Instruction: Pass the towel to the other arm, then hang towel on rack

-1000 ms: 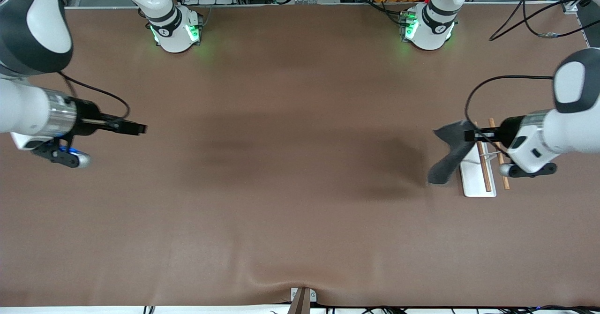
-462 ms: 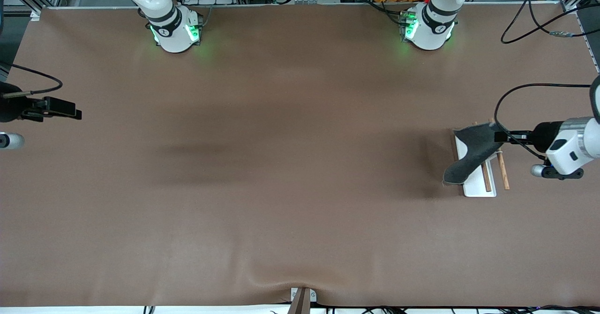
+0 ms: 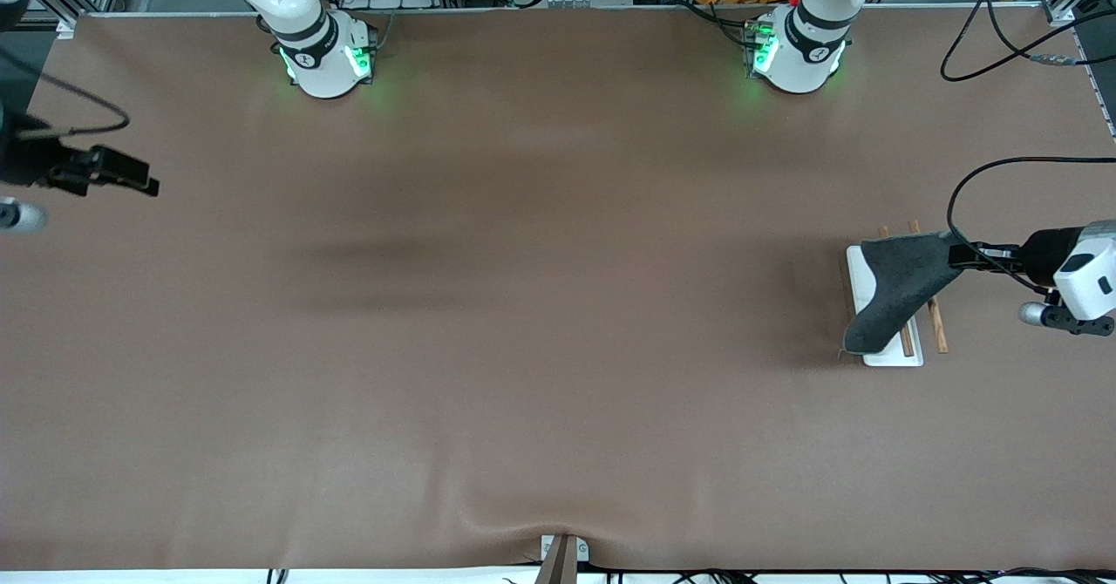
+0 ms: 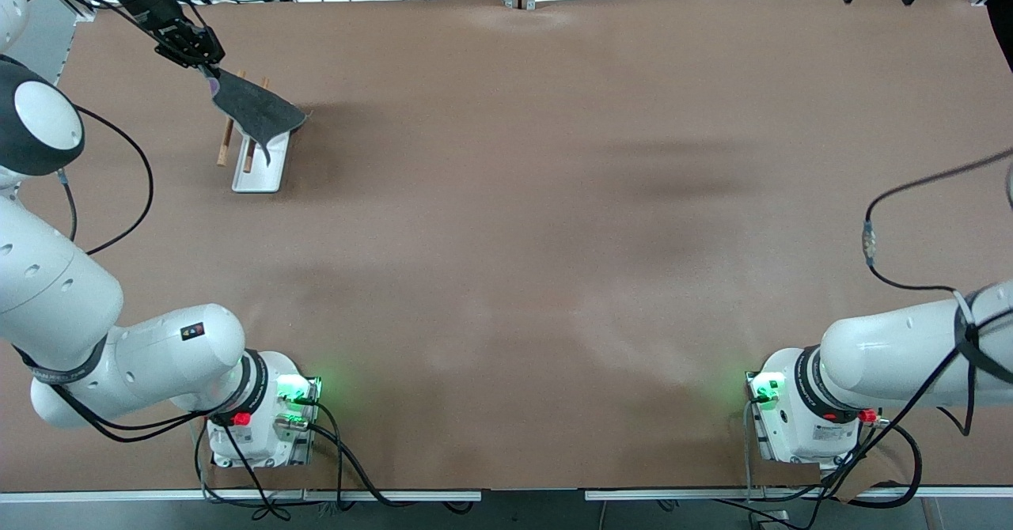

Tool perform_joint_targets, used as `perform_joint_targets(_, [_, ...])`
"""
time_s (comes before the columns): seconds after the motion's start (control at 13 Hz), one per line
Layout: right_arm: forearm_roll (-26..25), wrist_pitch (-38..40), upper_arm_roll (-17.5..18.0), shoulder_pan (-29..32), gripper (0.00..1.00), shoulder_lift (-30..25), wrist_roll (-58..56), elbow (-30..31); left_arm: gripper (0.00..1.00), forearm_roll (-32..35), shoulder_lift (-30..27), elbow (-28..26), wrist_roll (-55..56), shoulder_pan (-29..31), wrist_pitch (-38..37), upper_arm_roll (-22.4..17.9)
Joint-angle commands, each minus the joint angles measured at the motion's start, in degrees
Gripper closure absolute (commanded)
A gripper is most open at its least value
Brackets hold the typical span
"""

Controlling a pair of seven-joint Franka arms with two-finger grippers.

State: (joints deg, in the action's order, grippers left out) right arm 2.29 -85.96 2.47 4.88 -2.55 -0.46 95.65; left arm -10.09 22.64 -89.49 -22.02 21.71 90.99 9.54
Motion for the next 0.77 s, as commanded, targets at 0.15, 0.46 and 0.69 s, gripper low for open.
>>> perform_joint_targets(0.15, [-1.41,1.20,0.79,0.84,0.00,0.50,0.90,-4.90,1.00,0.77,3.55,0.90,-9.08,4.38,2.18,0.39])
perform_joint_targets(0.46, [-3.36,6.92,1.05,0.13,0.00,4.83,1.43,-10.14,1.00,0.77,5.22,0.90,-13.91,6.32,3.41,0.39])
perform_joint_targets(0.69, [-2.64,7.29,1.05,-0.13,0.00,5.10,0.72,-11.36,1.00,0.77,6.36,0.99,-17.25,7.46,4.11,0.39])
